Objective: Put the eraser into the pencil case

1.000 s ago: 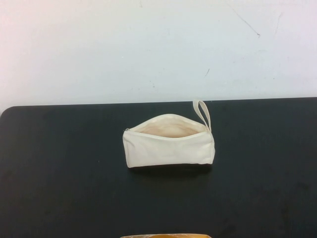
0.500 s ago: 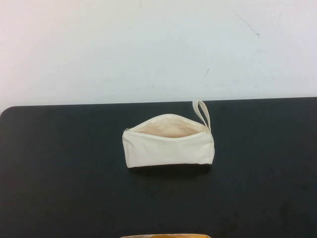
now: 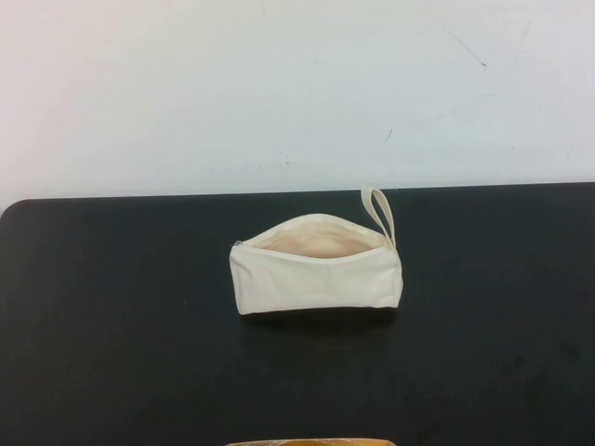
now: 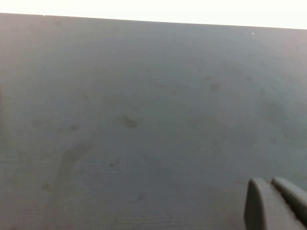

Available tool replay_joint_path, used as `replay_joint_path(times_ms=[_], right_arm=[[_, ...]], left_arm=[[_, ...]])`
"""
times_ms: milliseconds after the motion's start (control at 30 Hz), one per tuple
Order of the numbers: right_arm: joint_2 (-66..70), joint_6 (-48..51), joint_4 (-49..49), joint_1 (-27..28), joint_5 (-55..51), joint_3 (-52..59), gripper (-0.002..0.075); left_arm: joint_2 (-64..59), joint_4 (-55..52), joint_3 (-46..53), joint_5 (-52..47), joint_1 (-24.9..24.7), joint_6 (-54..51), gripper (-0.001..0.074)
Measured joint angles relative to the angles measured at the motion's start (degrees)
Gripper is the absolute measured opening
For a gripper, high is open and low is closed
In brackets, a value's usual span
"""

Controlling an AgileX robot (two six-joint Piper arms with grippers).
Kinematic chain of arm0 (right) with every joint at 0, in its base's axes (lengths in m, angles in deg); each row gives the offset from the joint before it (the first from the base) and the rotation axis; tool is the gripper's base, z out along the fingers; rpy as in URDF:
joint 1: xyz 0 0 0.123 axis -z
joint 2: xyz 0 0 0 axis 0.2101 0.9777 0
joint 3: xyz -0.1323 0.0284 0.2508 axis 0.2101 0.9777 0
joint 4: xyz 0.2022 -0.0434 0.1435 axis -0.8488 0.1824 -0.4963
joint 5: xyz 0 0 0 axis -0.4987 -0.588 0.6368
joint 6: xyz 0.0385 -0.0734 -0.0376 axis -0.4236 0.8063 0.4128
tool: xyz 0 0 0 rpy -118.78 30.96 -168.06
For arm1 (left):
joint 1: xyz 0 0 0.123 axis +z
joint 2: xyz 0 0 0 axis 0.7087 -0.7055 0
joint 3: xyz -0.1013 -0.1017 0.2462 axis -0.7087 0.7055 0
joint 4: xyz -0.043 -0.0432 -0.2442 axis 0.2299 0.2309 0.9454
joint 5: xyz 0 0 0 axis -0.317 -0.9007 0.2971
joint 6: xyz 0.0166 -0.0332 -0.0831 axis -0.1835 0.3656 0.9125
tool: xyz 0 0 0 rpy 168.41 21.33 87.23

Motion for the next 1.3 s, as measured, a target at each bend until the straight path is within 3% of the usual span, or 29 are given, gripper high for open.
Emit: replay_joint_path(times_ms=[700,967,1300], right_arm=[[0.0,0.0,0.0,0.0,0.0,0.0,-0.0001],[0.0,0.0,0.0,0.0,0.0,0.0,-0.0001],[0.0,0.0,0.0,0.0,0.0,0.0,-0.0001]], left_arm=[[0.0,2.5,-0.2,-0.9,0.0,-0.1,-0.0001],[0.0,2.5,-0.2,-0.9,0.0,-7.2,-0.0001],[0.0,2.5,-0.2,-0.9,0.0,-8.6,-0.0001]])
